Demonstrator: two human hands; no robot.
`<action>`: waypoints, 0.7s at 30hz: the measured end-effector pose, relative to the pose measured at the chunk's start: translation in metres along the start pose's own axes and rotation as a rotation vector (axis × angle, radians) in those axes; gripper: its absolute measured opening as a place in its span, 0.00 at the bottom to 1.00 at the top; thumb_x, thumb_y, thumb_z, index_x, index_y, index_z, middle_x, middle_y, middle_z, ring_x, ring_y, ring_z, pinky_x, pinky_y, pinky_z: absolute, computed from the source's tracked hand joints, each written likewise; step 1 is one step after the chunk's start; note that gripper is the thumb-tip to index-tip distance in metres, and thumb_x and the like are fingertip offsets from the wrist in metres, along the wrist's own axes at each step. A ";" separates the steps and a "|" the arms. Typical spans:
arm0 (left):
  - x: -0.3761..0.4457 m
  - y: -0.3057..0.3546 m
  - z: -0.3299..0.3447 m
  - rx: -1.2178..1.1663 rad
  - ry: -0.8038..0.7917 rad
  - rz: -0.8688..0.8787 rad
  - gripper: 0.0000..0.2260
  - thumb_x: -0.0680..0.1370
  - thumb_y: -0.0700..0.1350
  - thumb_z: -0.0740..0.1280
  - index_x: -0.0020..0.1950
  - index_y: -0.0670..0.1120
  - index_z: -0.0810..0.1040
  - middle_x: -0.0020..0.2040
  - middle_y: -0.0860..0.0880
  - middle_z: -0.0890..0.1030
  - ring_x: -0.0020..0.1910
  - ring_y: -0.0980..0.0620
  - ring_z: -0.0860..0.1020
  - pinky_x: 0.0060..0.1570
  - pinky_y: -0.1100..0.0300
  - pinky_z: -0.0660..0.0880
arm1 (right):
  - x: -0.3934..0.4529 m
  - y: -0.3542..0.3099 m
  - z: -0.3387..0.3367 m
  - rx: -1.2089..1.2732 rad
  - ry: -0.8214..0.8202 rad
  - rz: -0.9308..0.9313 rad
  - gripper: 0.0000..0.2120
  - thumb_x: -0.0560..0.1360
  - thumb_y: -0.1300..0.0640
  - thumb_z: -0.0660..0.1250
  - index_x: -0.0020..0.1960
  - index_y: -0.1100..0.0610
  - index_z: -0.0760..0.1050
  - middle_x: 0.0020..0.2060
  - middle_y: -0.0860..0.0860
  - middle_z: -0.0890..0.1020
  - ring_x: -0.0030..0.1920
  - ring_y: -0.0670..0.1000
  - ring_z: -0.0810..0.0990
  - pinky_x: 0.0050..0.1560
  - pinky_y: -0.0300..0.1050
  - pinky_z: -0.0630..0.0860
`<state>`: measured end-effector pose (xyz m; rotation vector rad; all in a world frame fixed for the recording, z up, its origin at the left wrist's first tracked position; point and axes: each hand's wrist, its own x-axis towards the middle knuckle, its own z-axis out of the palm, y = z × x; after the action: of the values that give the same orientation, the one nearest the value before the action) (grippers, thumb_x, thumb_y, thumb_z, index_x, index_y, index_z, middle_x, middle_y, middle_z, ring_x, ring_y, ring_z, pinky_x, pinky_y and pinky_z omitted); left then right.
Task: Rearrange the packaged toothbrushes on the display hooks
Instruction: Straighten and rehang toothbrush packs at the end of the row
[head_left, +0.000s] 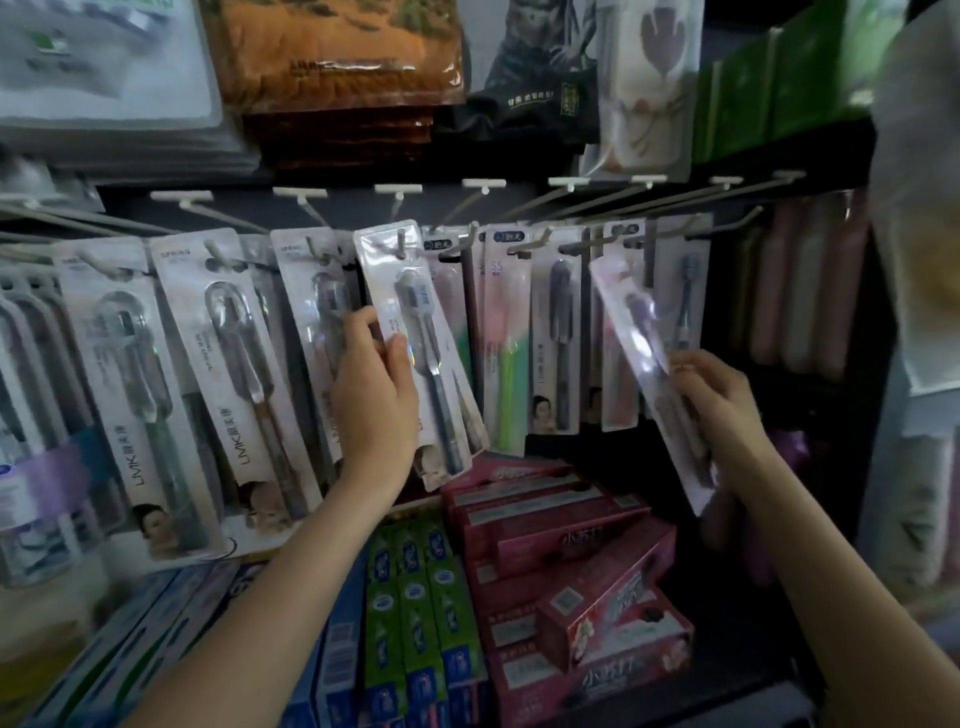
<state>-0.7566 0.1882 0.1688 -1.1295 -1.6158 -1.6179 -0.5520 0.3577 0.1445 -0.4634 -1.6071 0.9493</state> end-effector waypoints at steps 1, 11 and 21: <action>0.000 0.000 0.002 -0.013 0.002 -0.006 0.11 0.81 0.43 0.56 0.62 0.41 0.67 0.33 0.52 0.68 0.30 0.54 0.68 0.31 0.54 0.68 | 0.003 0.005 -0.005 0.005 0.114 0.027 0.04 0.70 0.56 0.64 0.41 0.56 0.76 0.29 0.46 0.76 0.32 0.41 0.74 0.31 0.30 0.69; 0.002 -0.005 -0.001 -0.036 0.001 0.025 0.11 0.81 0.43 0.56 0.62 0.40 0.66 0.33 0.51 0.69 0.30 0.50 0.70 0.31 0.49 0.70 | 0.045 0.005 -0.024 -0.521 0.433 -0.075 0.15 0.76 0.51 0.61 0.55 0.62 0.72 0.46 0.61 0.79 0.47 0.59 0.77 0.42 0.46 0.67; 0.001 -0.006 -0.004 -0.032 -0.016 0.016 0.11 0.81 0.43 0.56 0.62 0.41 0.66 0.34 0.52 0.70 0.30 0.49 0.70 0.31 0.48 0.70 | 0.039 0.007 -0.001 -0.510 0.458 0.100 0.21 0.77 0.53 0.62 0.65 0.65 0.65 0.63 0.64 0.68 0.63 0.62 0.66 0.59 0.50 0.63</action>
<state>-0.7628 0.1854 0.1672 -1.1721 -1.5924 -1.6331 -0.5630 0.3903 0.1634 -1.0410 -1.3958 0.4438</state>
